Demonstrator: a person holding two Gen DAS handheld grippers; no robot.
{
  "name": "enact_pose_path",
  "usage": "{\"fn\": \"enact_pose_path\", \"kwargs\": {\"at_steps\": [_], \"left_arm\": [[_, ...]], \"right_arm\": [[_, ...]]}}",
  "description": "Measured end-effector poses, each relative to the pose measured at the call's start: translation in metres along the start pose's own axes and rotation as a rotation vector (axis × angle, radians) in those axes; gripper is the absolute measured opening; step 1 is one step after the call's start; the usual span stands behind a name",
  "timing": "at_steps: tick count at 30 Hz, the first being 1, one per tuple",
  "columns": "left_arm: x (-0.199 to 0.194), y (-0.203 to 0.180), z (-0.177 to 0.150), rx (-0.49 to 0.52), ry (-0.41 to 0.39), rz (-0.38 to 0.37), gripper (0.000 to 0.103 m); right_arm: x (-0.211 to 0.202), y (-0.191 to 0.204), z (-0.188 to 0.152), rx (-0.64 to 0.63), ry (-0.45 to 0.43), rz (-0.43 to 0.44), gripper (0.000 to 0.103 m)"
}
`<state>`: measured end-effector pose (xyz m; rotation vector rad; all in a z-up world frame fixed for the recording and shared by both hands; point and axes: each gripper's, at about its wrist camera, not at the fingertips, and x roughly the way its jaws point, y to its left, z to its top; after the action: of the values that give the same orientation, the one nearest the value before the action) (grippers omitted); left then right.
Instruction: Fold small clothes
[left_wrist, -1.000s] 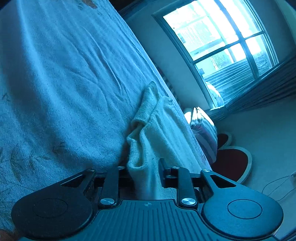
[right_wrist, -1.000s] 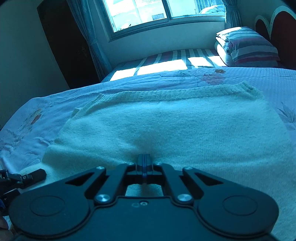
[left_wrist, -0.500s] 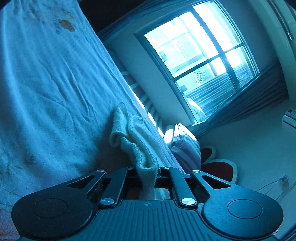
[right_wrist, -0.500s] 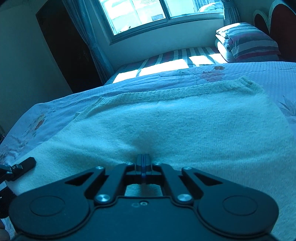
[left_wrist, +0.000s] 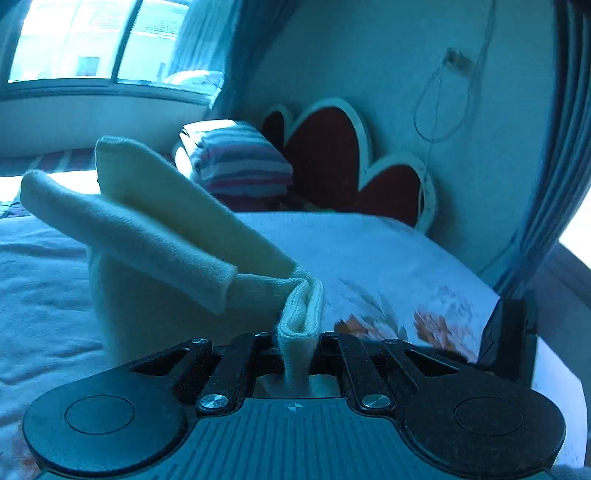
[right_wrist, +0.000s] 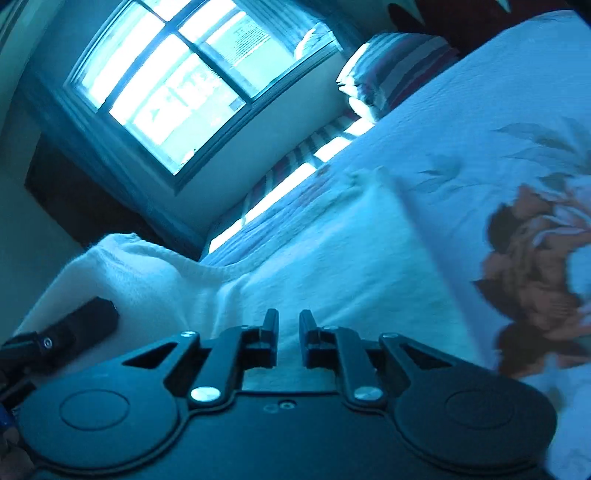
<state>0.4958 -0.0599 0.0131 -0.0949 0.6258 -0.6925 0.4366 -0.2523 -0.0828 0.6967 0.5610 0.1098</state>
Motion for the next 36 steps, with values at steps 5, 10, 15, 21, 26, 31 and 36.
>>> {"fn": "enact_pose_path", "kwargs": {"at_steps": [5,10,15,21,26,31,36], "left_arm": [[0.059,-0.043,-0.021,0.105,0.190,0.023,0.009],[0.030,-0.058,-0.033,0.094,0.073,-0.031,0.085],[-0.004,-0.027,-0.020,0.010,-0.040,0.073,0.084],[-0.022,0.055,-0.030,-0.158,-0.040,0.300,0.072],[0.004,0.075,-0.016,-0.156,-0.036,0.316,0.072],[0.035,0.093,-0.012,-0.200,0.007,0.333,0.072],[0.050,0.102,-0.026,-0.232,0.002,0.331,0.076]], "right_arm": [[-0.074,-0.066,0.012,0.067,-0.093,-0.112,0.014],[-0.109,-0.097,0.009,0.101,-0.127,-0.168,0.016],[-0.113,-0.097,0.005,0.083,-0.118,-0.159,0.016],[-0.087,-0.051,0.010,-0.096,-0.001,-0.054,0.023],[-0.056,-0.020,0.026,-0.231,-0.013,-0.060,0.023],[-0.014,-0.004,0.048,-0.319,0.009,-0.067,0.023],[0.022,-0.006,0.043,-0.402,0.099,-0.148,0.022]]}}
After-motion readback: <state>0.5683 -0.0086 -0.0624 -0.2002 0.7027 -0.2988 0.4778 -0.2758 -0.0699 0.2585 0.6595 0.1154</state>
